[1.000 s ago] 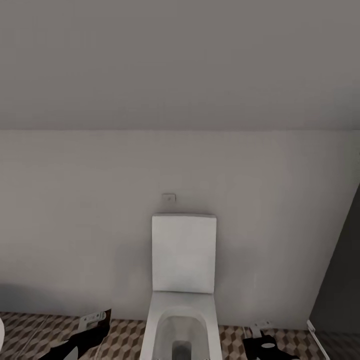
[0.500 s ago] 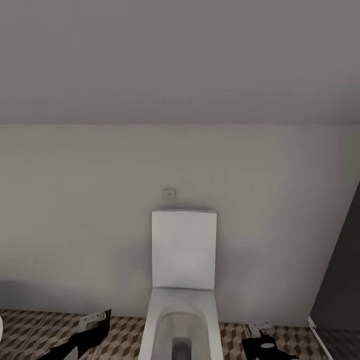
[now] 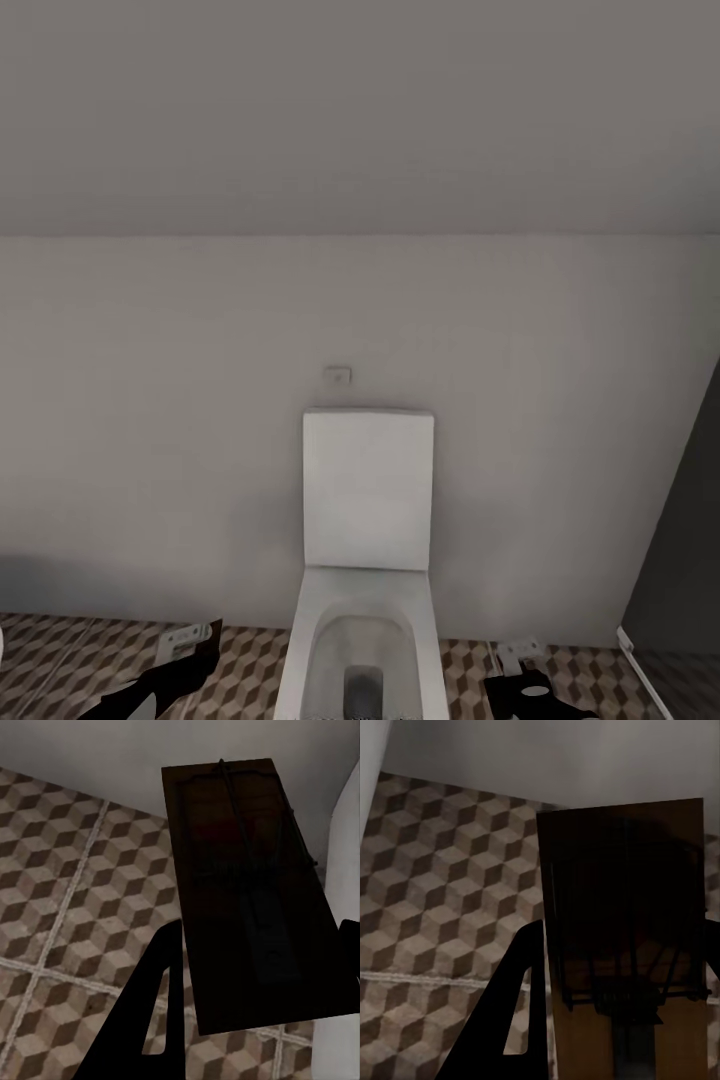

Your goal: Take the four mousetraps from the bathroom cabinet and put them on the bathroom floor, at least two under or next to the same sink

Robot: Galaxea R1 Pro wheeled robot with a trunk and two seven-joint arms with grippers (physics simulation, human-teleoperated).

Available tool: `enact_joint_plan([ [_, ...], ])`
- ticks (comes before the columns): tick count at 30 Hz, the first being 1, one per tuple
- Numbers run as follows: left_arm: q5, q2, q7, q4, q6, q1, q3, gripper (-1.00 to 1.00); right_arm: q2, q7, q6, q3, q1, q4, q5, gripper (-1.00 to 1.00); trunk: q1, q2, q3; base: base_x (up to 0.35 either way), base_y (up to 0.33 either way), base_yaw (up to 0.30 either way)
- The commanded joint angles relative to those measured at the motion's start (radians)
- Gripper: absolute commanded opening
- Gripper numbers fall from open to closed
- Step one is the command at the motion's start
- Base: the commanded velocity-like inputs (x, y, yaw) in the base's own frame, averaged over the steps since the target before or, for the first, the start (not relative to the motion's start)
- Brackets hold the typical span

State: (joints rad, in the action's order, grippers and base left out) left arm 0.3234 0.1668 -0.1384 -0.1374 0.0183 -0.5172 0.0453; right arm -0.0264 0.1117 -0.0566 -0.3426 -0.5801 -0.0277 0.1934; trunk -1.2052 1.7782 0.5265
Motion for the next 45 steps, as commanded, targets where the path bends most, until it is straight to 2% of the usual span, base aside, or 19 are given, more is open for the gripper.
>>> enact_joint_plan([
  [1,0.006,0.0,0.0,0.001,0.003,-0.001,0.005,-1.0,0.0,-0.001,-0.007,-0.008,-0.001,-0.003,0.012,-1.0,-0.004,0.008,0.004,0.0,0.0,0.0],
  [36,0.005,0.005,0.007,0.007,0.006,-0.001,0.007,-1.0,-0.007,0.011,-0.007,-0.006,-0.001,-0.003,0.023,-1.0,-0.138,0.253,0.114,0.0,0.0,0.0],
  [42,-0.021,0.008,0.008,0.017,0.01,-0.001,0.009,-1.0,-0.009,0.012,-0.007,-0.006,-0.001,-0.003,0.024,-1.0,-0.161,0.295,0.133,0.0,0.0,0.0],
  [45,-0.066,0.007,0.009,0.02,0.02,-0.001,0.01,-1.0,-0.009,0.012,-0.007,-0.006,-0.001,-0.003,0.024,-1.0,-0.173,0.316,0.142,0.0,0.0,0.0],
])
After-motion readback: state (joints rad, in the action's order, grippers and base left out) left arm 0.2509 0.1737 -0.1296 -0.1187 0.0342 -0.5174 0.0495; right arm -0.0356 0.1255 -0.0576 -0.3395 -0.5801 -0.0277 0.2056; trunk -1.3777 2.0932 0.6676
